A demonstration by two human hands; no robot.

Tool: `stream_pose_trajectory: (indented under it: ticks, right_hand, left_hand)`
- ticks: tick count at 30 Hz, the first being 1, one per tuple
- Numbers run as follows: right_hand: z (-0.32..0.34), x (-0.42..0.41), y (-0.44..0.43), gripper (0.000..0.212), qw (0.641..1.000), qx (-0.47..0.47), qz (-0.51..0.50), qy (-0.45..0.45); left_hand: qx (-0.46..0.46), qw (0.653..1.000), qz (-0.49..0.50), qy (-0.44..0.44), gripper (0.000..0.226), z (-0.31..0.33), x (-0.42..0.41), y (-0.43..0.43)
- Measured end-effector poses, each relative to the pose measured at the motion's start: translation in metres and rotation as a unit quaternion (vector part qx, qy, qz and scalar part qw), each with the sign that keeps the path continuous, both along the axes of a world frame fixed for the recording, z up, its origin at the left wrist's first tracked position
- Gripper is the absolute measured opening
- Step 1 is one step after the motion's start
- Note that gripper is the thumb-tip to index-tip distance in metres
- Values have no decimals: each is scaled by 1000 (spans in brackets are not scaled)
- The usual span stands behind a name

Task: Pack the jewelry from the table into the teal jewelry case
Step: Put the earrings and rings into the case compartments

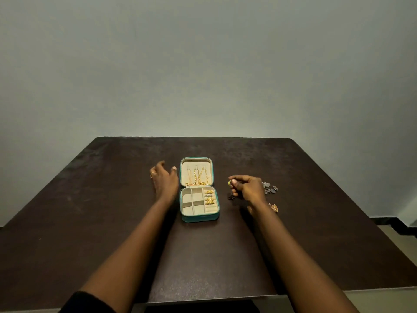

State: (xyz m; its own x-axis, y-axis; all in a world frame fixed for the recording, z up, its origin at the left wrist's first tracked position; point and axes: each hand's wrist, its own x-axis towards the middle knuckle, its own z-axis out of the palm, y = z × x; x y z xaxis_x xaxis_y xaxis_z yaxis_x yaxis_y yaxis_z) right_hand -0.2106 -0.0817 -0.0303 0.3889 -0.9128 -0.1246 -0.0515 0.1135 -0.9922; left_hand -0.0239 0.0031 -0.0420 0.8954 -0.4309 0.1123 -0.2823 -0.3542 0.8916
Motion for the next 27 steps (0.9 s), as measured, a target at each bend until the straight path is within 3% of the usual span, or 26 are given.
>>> stream_pose_trajectory:
  ticks: [5, 8, 13, 18, 27]
  right_hand:
    - [8, 8, 16, 15, 994, -50, 67, 71]
    - [7, 7, 26, 11, 986, -99, 86, 106]
    - [4, 9, 42, 17, 962, -198, 94, 163]
    - [-2, 16, 49, 13, 957, -203, 84, 190]
    - [-10, 13, 51, 12, 961, -179, 61, 202]
  left_hand:
    - [-50, 992, -49, 109, 45, -18, -1, 0]
    - [-65, 988, -65, 128, 43, -27, -2, -1]
    - [-27, 994, -86, 67, 42, -36, -3, 2]
    - [18, 995, -99, 15, 42, -38, -7, -1]
    - [20, 993, -110, -27, 40, -40, -8, 2]
